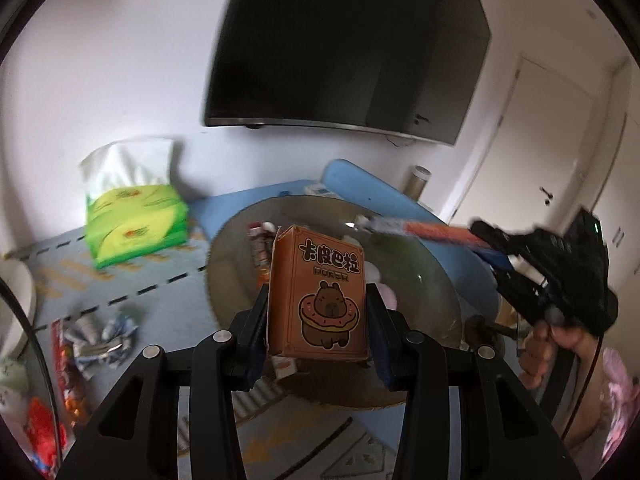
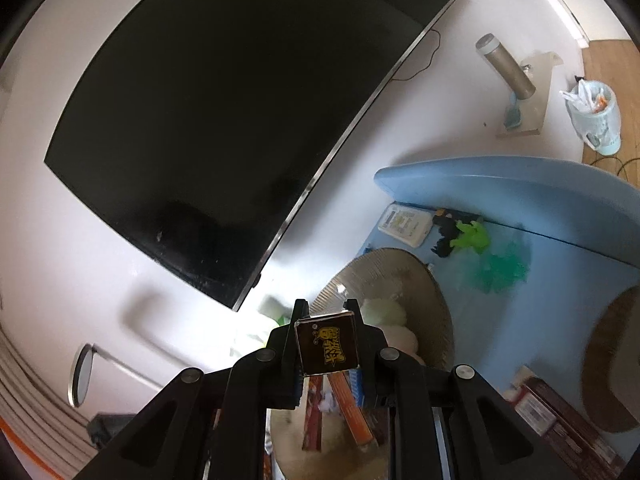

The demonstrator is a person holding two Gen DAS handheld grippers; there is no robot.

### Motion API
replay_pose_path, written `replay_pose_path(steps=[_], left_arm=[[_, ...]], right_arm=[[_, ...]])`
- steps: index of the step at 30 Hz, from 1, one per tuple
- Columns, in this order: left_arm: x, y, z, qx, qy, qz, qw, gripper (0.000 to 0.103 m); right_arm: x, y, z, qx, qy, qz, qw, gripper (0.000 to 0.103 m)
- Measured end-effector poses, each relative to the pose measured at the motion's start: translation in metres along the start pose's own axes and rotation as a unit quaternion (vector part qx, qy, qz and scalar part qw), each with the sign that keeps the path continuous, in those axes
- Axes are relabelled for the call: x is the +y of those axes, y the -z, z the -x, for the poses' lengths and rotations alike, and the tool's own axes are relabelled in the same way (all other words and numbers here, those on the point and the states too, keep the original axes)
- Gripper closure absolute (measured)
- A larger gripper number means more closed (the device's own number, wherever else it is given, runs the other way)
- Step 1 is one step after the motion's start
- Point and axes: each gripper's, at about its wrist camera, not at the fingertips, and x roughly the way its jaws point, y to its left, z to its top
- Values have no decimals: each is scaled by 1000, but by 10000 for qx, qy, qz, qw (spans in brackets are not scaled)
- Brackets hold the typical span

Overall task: Organize objects
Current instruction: 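Carry both boxes over the amber glass bowl, then open both grippers to drop the boxes into the bowl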

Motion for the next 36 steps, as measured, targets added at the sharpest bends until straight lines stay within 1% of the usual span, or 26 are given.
replay_pose_path(steps=[5,8,11,14,15,16,17,18,19,20,22,24,26,30,32,36], left_arm=[[-14,0,-20,121,197,-97,9997,63],[-20,0,-26,134,231,-203,9994,63],[-23,0,-29,161,402,-179,9989,63],[-28,3,-36,235,550,-315,9977,63],[-28,4,-39,272,600,-339,9972,60],[-29,6,-42,361,642,-330,9967,46],[-29,7,-45,461,659,-296,9963,33],[-28,8,-47,529,700,-264,9958,0],[-28,9,-47,482,784,-249,9954,0],[-27,10,-44,392,779,-237,9959,0],[-27,9,-37,253,634,-220,9974,0],[-25,7,-31,244,609,-216,9976,0],[-24,6,-26,284,584,-210,9977,0],[-22,7,-14,222,450,-232,9985,0],[-20,7,-9,225,412,-230,9986,0],[-16,8,0,181,327,-219,9991,0]], right_arm=[[5,-9,-30,42,-122,-118,9998,86],[10,-12,-42,46,-91,-100,9999,86],[11,-13,-50,39,-101,-103,9999,86],[10,-14,-58,80,-83,-95,9999,86],[10,-14,-60,110,-94,-95,9999,86],[9,-14,-63,156,-61,-114,9998,83],[9,-14,-67,238,72,-123,9996,60],[8,-14,-70,330,263,-136,9990,15],[8,-13,-73,397,405,-158,9983,0],[8,-13,-74,399,480,-149,9979,0],[12,-12,-72,335,526,-1,9981,0],[17,-11,-70,310,605,191,9975,0],[21,-11,-65,247,627,240,9974,0],[25,-13,-50,34,538,190,9984,0],[28,-13,-44,35,463,117,9989,0],[36,-11,-33,-16,456,117,9989,0]])
